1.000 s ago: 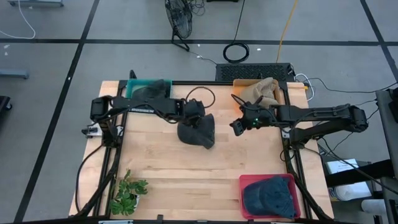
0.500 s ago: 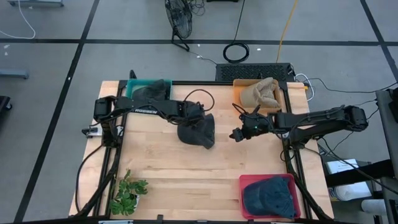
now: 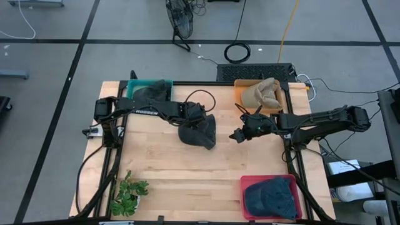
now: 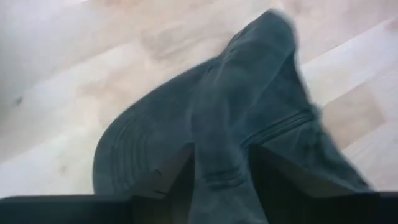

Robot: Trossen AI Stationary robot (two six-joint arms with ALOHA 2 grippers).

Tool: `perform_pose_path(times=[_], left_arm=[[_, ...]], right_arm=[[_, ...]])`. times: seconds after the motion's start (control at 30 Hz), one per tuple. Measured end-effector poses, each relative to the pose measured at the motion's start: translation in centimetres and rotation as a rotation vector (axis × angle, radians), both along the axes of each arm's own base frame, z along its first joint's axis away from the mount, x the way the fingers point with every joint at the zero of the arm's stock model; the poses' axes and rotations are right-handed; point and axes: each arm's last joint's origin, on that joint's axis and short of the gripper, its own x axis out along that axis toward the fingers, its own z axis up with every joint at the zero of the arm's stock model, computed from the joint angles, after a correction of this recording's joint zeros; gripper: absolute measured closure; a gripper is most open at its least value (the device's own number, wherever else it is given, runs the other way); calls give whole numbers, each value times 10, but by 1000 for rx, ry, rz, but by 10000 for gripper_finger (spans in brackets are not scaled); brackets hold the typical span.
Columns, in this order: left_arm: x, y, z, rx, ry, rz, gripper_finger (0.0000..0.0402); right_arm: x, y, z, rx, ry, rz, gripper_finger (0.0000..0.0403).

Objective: Pick & Place hat
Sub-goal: Put the black cap into the green bin

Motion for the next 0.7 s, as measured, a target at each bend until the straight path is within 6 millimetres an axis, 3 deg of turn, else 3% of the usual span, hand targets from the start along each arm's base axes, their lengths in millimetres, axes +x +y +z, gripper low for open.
perform_pose_path(times=[0.2, 0.33, 0.7], left_arm=[[-7, -6, -18, -43, 14, 28, 263], [-5, -8, -20, -71, -13, 37, 264], [0, -21, -18, -88, -62, 31, 210]], right_arm=[[-5, -1, 9, -31, -44, -35, 275], [-8, -1, 12, -38, -62, -30, 275], [-8, -1, 13, -35, -66, -28, 275]])
